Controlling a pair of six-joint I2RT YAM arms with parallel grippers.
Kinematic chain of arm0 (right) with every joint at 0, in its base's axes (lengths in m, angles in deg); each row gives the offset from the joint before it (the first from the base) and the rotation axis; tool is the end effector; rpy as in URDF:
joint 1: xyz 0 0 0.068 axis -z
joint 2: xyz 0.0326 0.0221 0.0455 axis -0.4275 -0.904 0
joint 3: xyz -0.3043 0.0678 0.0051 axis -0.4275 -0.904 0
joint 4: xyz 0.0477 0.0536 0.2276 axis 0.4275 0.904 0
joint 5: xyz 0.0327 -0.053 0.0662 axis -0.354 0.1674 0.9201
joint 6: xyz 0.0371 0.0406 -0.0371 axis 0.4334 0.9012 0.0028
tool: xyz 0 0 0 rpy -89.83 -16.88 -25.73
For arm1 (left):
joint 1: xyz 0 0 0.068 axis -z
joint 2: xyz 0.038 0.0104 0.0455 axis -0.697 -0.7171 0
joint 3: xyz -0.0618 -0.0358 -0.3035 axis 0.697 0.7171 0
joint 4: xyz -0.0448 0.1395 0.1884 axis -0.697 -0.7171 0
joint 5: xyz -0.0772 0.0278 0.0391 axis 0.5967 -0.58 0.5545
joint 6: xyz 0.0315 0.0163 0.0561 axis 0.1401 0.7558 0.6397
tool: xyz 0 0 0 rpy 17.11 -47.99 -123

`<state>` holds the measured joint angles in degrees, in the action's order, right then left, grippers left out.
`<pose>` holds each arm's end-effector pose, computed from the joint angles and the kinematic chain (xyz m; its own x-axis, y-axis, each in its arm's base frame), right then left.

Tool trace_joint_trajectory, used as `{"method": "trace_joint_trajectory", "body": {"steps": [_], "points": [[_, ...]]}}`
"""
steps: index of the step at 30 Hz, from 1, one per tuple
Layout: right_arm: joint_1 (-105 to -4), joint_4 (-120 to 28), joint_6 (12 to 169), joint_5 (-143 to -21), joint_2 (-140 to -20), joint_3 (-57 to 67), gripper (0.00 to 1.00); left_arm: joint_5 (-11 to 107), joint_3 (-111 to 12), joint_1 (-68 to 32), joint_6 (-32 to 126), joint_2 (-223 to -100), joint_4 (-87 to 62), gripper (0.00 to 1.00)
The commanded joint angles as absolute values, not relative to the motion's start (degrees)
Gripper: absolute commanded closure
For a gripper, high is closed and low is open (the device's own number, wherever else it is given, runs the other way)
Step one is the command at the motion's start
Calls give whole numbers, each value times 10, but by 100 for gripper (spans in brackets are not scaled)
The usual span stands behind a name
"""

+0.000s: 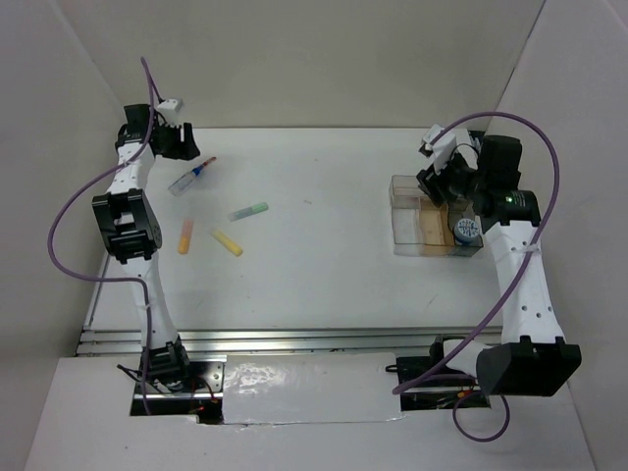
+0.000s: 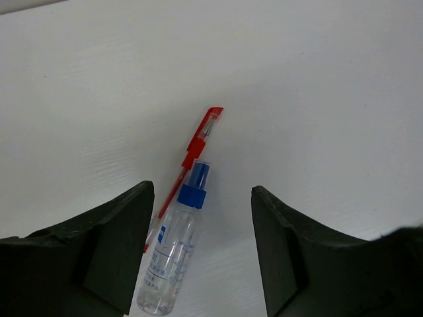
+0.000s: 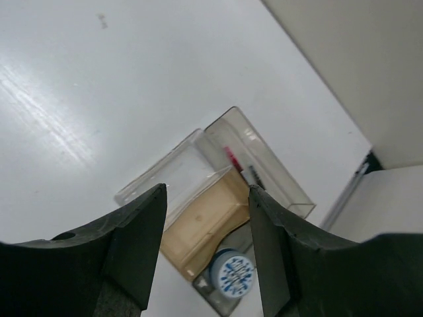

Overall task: Sort the stationery into containers
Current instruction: Move the stationery to the center of the board.

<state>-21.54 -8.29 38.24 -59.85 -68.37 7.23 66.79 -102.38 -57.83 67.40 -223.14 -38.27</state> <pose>0.2268 0.0112 0.4308 -0.0809 -0.6162 -0.7834 -0.6148 0.6495 -0.4474 0.5579 0.1109 0.2666 -0.5329 0.0098 -0.8461 0.2338 0.9627 -0.1360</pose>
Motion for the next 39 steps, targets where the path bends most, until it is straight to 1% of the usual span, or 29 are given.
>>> {"method": "trace_joint_trajectory", "body": {"steps": [1,5,11,16,20,26,33,35,37,39], "points": [[-214,-61,437,-581,-665,46,40,689,-1026,-583,688,-2223,-361,28],[-213,-53,450,-579,-678,53,40,672,-980,-587,737,-2208,-397,30],[-211,-53,477,-564,-692,61,40,663,-934,-601,749,-2208,-434,32],[-214,-56,480,-565,-682,52,40,656,-893,-611,765,-2181,-433,35],[-215,-59,480,-566,-674,46,40,667,-832,-611,791,-2140,-439,39],[-221,-60,482,-565,-670,46,40,670,-726,-603,819,-2080,-430,40],[-241,-66,509,-565,-659,44,40,668,-633,-579,814,-2036,-416,53],[-249,-73,530,-563,-653,39,40,668,-624,-568,809,-2026,-411,58],[-250,-75,547,-558,-650,31,40,660,-622,-554,796,-2025,-409,60],[-250,-81,567,-550,-646,23,38,645,-634,-546,772,-2029,-412,60]]}}
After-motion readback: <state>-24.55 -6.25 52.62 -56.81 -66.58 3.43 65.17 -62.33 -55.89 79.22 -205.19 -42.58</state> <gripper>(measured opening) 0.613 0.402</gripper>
